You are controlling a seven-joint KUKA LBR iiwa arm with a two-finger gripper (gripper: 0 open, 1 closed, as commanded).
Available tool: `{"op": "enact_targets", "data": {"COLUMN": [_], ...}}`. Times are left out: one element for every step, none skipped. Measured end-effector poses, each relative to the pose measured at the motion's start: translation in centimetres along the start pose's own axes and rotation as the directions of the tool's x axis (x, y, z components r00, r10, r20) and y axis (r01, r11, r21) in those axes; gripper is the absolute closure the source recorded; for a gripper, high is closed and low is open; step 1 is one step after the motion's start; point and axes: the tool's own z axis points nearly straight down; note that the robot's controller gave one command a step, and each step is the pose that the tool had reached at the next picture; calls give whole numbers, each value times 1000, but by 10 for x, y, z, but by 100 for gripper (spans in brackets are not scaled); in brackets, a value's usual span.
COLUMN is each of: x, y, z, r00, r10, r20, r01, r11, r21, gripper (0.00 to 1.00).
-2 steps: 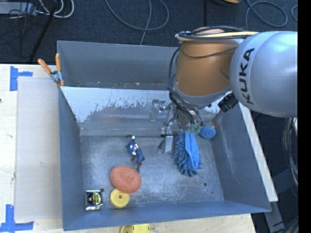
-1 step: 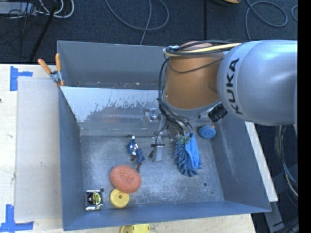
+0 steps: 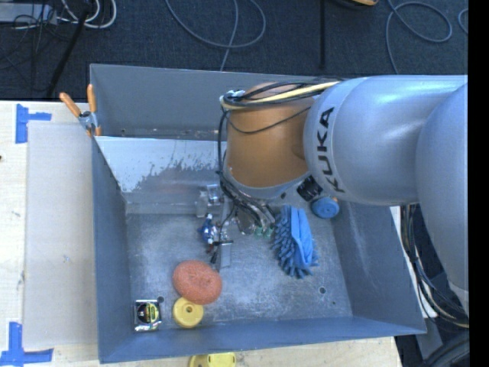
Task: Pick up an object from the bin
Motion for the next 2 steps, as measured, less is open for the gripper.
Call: {"op": "enact_targets", "data": {"x": [20, 24], "y": [5, 5], "z": [21, 26], "r00": [997, 997], "r10": [77, 83], "r20": [1, -1], "r01": [-77, -83], "r11": [997, 997], "r21": [-1, 0], "gripper": [0, 0]}}
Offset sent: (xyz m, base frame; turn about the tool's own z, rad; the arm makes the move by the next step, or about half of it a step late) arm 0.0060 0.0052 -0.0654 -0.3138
